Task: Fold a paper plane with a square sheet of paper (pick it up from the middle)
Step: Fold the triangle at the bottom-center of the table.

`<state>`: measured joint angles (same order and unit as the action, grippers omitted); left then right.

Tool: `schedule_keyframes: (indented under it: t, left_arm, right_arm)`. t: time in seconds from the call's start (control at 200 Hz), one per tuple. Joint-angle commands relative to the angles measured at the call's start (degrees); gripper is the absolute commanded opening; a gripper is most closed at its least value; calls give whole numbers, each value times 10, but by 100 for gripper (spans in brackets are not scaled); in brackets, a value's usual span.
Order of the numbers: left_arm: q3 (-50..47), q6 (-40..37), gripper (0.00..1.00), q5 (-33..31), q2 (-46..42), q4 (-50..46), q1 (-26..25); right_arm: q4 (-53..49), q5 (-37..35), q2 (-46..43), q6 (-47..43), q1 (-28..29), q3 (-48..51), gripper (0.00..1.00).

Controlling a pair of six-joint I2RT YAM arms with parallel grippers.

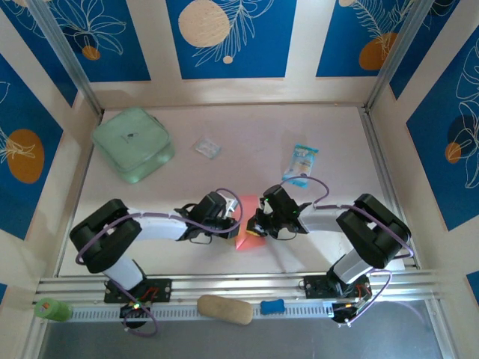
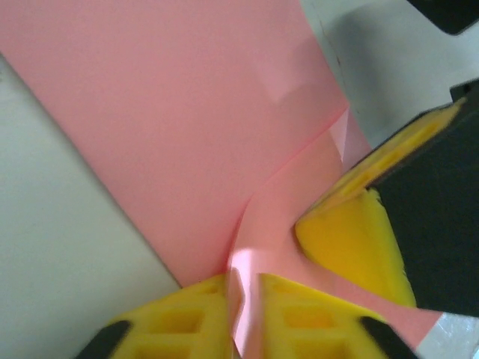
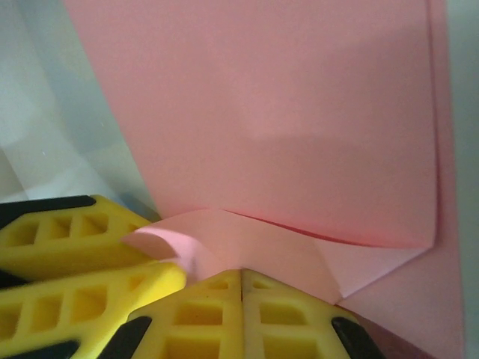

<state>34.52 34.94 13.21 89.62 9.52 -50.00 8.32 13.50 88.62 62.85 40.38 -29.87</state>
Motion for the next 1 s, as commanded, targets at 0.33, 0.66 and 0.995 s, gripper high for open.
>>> schedule_keyframes:
  t: [0.33, 0.66, 0.995]
  left_arm:
    - [27, 46, 14, 49, -116, -107, -2]
    - [43, 88, 2, 167, -22, -64, -20]
    - [56, 96, 6, 172, 30, -41, -27]
  right_arm:
    - [-35, -24, 14, 15, 7, 13, 0]
    - [-35, -26, 14, 18, 7, 17, 0]
    - [-38, -23, 14, 15, 6, 15, 0]
